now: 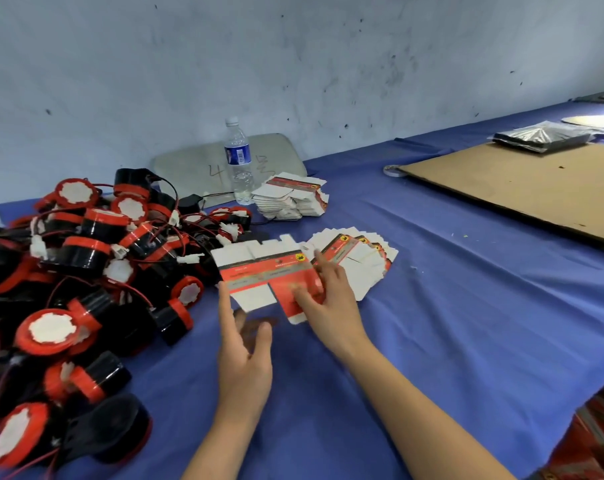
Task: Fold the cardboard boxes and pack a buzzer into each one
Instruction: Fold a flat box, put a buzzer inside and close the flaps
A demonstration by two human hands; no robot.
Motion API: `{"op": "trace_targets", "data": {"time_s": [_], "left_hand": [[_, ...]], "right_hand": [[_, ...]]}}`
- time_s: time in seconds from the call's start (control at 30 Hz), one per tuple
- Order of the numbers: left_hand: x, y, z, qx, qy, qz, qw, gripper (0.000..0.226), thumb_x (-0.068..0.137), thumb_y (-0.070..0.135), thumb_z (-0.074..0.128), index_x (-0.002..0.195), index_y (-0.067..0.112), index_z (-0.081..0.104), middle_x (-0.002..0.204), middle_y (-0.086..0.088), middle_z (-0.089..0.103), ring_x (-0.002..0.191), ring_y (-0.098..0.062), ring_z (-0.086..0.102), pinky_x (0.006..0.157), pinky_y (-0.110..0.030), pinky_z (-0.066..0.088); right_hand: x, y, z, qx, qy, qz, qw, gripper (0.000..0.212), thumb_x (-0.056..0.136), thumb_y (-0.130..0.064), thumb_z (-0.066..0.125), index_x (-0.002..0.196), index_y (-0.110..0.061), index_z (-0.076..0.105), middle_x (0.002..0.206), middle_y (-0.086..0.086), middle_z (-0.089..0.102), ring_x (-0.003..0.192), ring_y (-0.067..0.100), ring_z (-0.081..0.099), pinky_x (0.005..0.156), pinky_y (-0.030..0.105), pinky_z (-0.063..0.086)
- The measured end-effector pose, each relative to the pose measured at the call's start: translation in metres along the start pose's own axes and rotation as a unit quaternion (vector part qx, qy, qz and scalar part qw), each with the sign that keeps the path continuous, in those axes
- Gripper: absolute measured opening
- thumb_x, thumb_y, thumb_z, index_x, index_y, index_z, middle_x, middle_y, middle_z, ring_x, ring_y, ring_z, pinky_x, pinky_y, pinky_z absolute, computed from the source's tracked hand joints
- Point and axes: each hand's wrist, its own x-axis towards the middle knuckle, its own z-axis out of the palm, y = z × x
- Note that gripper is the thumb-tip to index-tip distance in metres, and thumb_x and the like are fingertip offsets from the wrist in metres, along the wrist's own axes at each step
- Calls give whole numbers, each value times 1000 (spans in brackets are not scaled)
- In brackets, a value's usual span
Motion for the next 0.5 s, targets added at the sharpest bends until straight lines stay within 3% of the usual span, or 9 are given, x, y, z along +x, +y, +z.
{"op": "trace_targets", "data": {"time_s": [0.07, 0.17, 0.27, 0.33, 0.37, 0.43, 0.5], "left_hand": [[-1, 1, 1, 3, -4, 11, 1000, 81, 96, 1, 51, 144, 56, 17, 132, 4, 56, 101, -2, 64, 85, -13, 43], [-1, 5, 0, -12, 16, 30, 999, 76, 91, 20, 59, 139, 64, 20, 132, 17, 53, 108, 6, 58, 81, -4, 41], [1, 5, -3, -7, 40, 73, 997, 69, 86, 31, 58, 135, 67, 25, 146, 21, 40, 129, 0, 44, 95, -18, 46], [1, 6, -4, 12, 46, 87, 995, 64, 91, 34, 63, 130, 72, 28, 153, 14, 31, 133, -4, 41, 99, -30, 46], [1, 7, -5, 17, 45, 92, 995, 62, 91, 35, 62, 128, 73, 30, 154, 13, 29, 132, -2, 41, 96, -29, 46], [1, 11, -5, 23, 40, 98, 994, 57, 91, 37, 57, 125, 75, 32, 156, 11, 26, 132, 0, 41, 92, -20, 47], [3, 11, -7, 38, 29, 102, 994, 47, 96, 46, 51, 129, 72, 31, 157, 11, 22, 138, 3, 31, 94, -8, 40]], "right_hand": [[0, 1, 0, -15, -3, -8, 1000, 52, 88, -35, 64, 137, -27, 50, 127, -12, 42, 119, 5, 43, 95, 13, 37], [1, 4, 0, 26, -52, 5, 998, 45, 83, -38, 72, 125, -33, 56, 121, -12, 52, 107, 2, 51, 81, 6, 38], [-1, 5, 2, 42, -124, 5, 991, 41, 80, -40, 76, 112, -47, 52, 102, -22, 61, 85, -8, 59, 71, 8, 43], [-1, 3, 4, 79, -162, 29, 983, 45, 80, -43, 75, 116, -49, 48, 106, -22, 61, 90, -5, 62, 76, 16, 50], [-1, 4, 4, 100, -181, 40, 977, 51, 80, -44, 74, 122, -47, 47, 116, -19, 60, 97, 1, 62, 83, 23, 53], [-1, 6, 5, 108, -214, 43, 970, 63, 80, -47, 73, 135, -44, 42, 137, -10, 50, 109, 5, 59, 94, 31, 51], [-4, 6, 7, 124, -246, 39, 960, 72, 78, -48, 73, 140, -44, 39, 144, -6, 43, 119, 4, 53, 96, 27, 48]]}}
